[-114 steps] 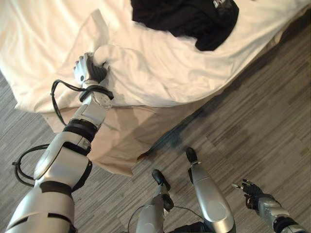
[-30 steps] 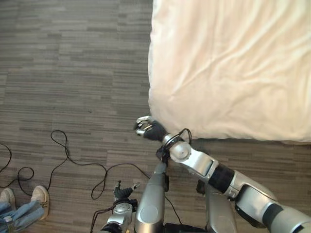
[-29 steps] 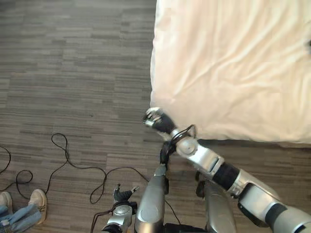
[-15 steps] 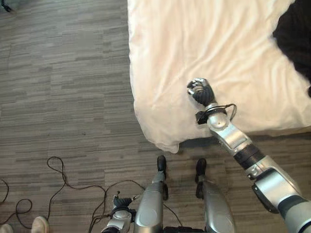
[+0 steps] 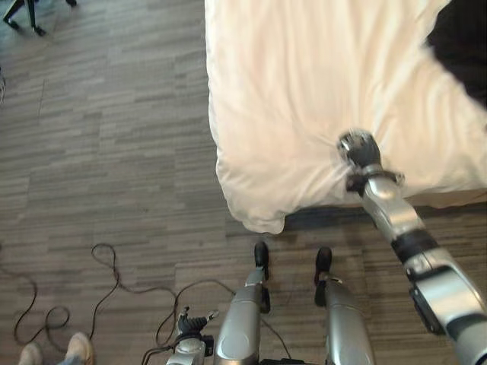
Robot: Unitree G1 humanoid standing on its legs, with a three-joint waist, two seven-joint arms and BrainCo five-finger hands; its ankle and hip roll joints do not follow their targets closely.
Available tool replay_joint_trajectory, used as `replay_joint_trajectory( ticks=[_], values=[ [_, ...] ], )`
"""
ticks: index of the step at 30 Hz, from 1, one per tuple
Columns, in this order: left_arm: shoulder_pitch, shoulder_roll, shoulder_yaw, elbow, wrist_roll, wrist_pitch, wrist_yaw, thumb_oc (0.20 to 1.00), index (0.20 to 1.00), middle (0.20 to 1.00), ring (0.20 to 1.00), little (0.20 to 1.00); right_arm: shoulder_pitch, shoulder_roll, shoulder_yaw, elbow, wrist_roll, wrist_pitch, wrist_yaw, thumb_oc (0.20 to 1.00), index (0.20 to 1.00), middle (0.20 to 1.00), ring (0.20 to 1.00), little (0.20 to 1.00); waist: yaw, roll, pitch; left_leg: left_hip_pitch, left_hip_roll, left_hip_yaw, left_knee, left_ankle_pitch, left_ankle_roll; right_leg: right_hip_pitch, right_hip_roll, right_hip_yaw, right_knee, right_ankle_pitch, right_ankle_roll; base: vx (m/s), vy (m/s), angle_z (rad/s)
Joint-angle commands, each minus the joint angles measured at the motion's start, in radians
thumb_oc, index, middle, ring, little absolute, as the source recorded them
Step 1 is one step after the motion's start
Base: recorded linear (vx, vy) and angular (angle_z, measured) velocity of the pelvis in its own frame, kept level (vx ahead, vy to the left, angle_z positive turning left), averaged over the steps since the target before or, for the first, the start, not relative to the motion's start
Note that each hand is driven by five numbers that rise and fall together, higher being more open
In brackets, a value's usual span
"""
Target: Tidy up the quilt and then pick up the clothes from the bed and put them into the laundry hamper.
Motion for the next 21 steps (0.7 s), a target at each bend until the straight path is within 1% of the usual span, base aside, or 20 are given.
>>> replay_joint_trajectory(
  ticks=[1,2,3,4,5,6,7,8,10,11,12,13,14,15,16,17,18,19,20,21],
  values=[
    [0.025,0.012,0.043,0.019,0.080,-0.006,0.059,1.000,1.000,1.000,1.000,1.000,0.326,0.009,-0.019,0.228,0.051,0.061,0.000,0.200,0.200,0.200,0.200,0.200,-0.042,-0.050,0.111,0.106,0.010,-0.027,0.046,-0.133,0.004,0.271,-0.034,-0.009,-0.269,0.074,0.111,0.03,0.073,0.07],
    [0.034,0.009,0.051,0.023,0.084,0.001,0.063,1.000,1.000,1.000,1.000,1.000,0.398,0.030,-0.036,0.251,0.015,0.053,0.012,0.200,0.200,0.200,0.200,0.200,-0.055,-0.061,0.081,0.134,0.009,-0.021,0.043,-0.142,0.006,0.297,-0.033,-0.004,-0.273,0.074,0.116,0.03,0.101,0.03],
    [0.037,0.006,0.057,0.026,0.097,0.005,0.069,1.000,1.000,1.000,1.000,1.000,0.444,0.043,-0.040,0.273,-0.033,0.067,0.016,0.200,0.200,0.200,0.200,0.200,-0.067,-0.072,0.048,0.152,0.008,-0.017,0.039,-0.145,0.010,0.313,-0.033,0.000,-0.277,0.079,0.121,0.05,0.082,-0.12],
    [0.037,0.005,0.057,0.027,0.104,0.007,0.070,1.000,1.000,1.000,1.000,1.000,0.455,0.049,-0.039,0.284,-0.051,0.068,0.019,0.200,0.200,0.200,0.200,0.200,-0.070,-0.074,0.039,0.159,0.007,-0.017,0.037,-0.147,0.011,0.319,-0.033,0.002,-0.278,0.079,0.122,0.04,0.093,-0.32],
    [0.033,0.001,0.058,0.033,0.126,0.016,0.078,1.000,1.000,1.000,1.000,1.000,0.483,0.075,-0.026,0.341,-0.126,0.090,0.015,0.693,0.693,0.693,0.693,0.693,-0.077,-0.081,0.003,0.187,0.005,-0.015,0.026,-0.150,0.017,0.342,-0.030,0.008,-0.281,0.083,0.127,0.02,0.067,-0.36],
    [0.032,0.001,0.057,0.035,0.129,0.017,0.080,1.000,1.000,1.000,1.000,1.000,0.486,0.081,-0.022,0.354,-0.134,0.093,0.010,1.000,1.000,1.000,1.000,1.000,-0.078,-0.083,-0.002,0.193,0.005,-0.015,0.024,-0.150,0.017,0.346,-0.030,0.009,-0.281,0.083,0.128,0.04,0.074,-0.42],
    [0.029,-0.002,0.050,0.042,0.137,0.021,0.086,1.000,1.000,1.000,1.000,1.000,0.494,0.100,-0.012,0.400,-0.144,0.100,0.002,1.000,1.000,1.000,1.000,1.000,-0.081,-0.086,-0.020,0.210,0.005,-0.017,0.019,-0.153,0.020,0.357,-0.029,0.012,-0.279,0.084,0.130,0.11,0.026,-0.29],
    [0.022,-0.011,0.045,0.067,0.191,0.019,0.097,1.000,1.000,1.000,1.000,1.000,0.510,0.137,-0.003,0.490,-0.097,0.129,0.001,1.000,1.000,1.000,1.000,1.000,-0.084,-0.091,-0.054,0.241,0.003,-0.023,0.017,-0.161,0.030,0.382,-0.026,0.021,-0.273,0.086,0.133,0.15,0.024,-0.16],
    [0.020,-0.018,0.032,0.087,0.273,0.027,0.105,1.000,1.000,1.000,1.000,1.000,0.527,0.171,-0.024,0.544,-0.040,0.170,-0.023,1.000,1.000,1.000,1.000,1.000,-0.094,-0.090,-0.082,0.267,-0.003,-0.025,0.023,-0.177,0.043,0.401,-0.030,0.044,-0.264,0.084,0.137,0.14,0.039,0.09],
    [0.020,-0.019,0.023,0.094,0.292,0.039,0.102,1.000,1.000,1.000,1.000,1.000,0.536,0.180,-0.038,0.561,-0.027,0.175,-0.031,1.000,1.000,1.000,1.000,1.000,-0.102,-0.087,-0.091,0.274,-0.008,-0.025,0.030,-0.186,0.049,0.406,-0.032,0.058,-0.260,0.084,0.139,0.08,0.073,0.10],
    [0.018,-0.021,0.015,0.102,0.316,0.060,0.100,1.000,1.000,1.000,1.000,1.000,0.544,0.185,-0.051,0.575,0.026,0.183,-0.045,1.000,1.000,1.000,1.000,1.000,-0.112,-0.083,-0.096,0.282,-0.014,-0.020,0.037,-0.199,0.057,0.408,-0.032,0.072,-0.257,0.084,0.141,0.04,0.082,0.08],
    [0.020,-0.022,0.014,0.107,0.319,0.072,0.098,1.000,1.000,1.000,1.000,1.000,0.553,0.187,-0.072,0.578,0.045,0.183,-0.052,1.000,1.000,1.000,1.000,1.000,-0.124,-0.081,-0.097,0.286,-0.019,-0.008,0.044,-0.209,0.061,0.404,-0.036,0.082,-0.264,0.093,0.148,-0.01,0.093,0.07],
    [0.020,-0.023,0.015,0.115,0.329,0.089,0.094,1.000,1.000,1.000,1.000,1.000,0.559,0.187,-0.095,0.580,0.074,0.180,-0.065,1.000,1.000,1.000,1.000,1.000,-0.140,-0.079,-0.097,0.293,-0.021,0.011,0.045,-0.216,0.063,0.393,-0.042,0.092,-0.275,0.109,0.158,-0.10,0.110,0.06],
    [0.018,-0.026,0.013,0.122,0.342,0.101,0.096,1.000,1.000,1.000,1.000,1.000,0.568,0.187,-0.116,0.579,0.055,0.180,-0.059,1.000,1.000,1.000,1.000,1.000,-0.160,-0.078,-0.091,0.308,-0.019,0.039,0.040,-0.223,0.061,0.376,-0.049,0.098,-0.292,0.135,0.173,-0.12,0.088,-0.05],
    [0.016,-0.026,0.014,0.124,0.361,0.107,0.093,1.000,1.000,1.000,1.000,1.000,0.570,0.187,-0.121,0.579,0.063,0.181,-0.062,1.000,1.000,1.000,1.000,1.000,-0.165,-0.079,-0.092,0.308,-0.019,0.047,0.036,-0.222,0.059,0.365,-0.051,0.100,-0.296,0.145,0.177,-0.22,0.090,-0.72],
    [0.013,-0.028,0.017,0.135,0.392,0.121,0.104,1.000,1.000,1.000,1.000,1.000,0.587,0.189,-0.147,0.581,0.070,0.190,-0.059,1.000,1.000,1.000,1.000,1.000,-0.185,-0.079,-0.087,0.330,-0.007,0.116,0.018,-0.221,0.050,0.336,-0.067,0.064,-0.315,0.181,0.199,-0.24,0.030,-0.95],
    [0.013,-0.031,0.027,0.141,0.370,0.132,0.125,1.000,1.000,1.000,1.000,1.000,0.594,0.199,-0.155,0.588,0.074,0.201,-0.048,1.000,1.000,1.000,1.000,1.000,-0.185,-0.083,-0.087,0.345,0.004,0.174,0.012,-0.217,0.042,0.315,-0.080,0.016,-0.317,0.203,0.211,-0.26,0.002,-1.28],
    [0.012,-0.030,0.034,0.147,0.343,0.139,0.134,1.000,1.000,1.000,1.000,1.000,0.600,0.211,-0.161,0.602,0.056,0.193,-0.032,1.000,1.000,1.000,1.000,1.000,-0.185,-0.087,-0.088,0.355,0.013,0.206,0.011,-0.217,0.038,0.298,-0.089,-0.020,-0.302,0.214,0.213,-0.22,-0.075,-1.10],
    [0.012,-0.030,0.053,0.158,0.317,0.145,0.147,1.000,1.000,1.000,1.000,1.000,0.605,0.225,-0.167,0.618,0.075,0.186,-0.024,1.000,1.000,1.000,1.000,1.000,-0.182,-0.094,-0.091,0.367,0.026,0.262,0.011,-0.216,0.035,0.284,-0.100,-0.077,-0.276,0.218,0.214,-0.16,-0.104,-2.23],
    [0.012,-0.034,0.076,0.170,0.294,0.150,0.161,1.000,1.000,1.000,1.000,1.000,0.612,0.240,-0.171,0.634,0.089,0.173,-0.007,1.000,1.000,1.000,1.000,1.000,-0.171,-0.093,-0.097,0.388,0.044,0.313,0.016,-0.242,0.032,0.286,-0.113,-0.148,-0.237,0.200,0.222,-0.17,-0.117,-2.49]
  ],
)
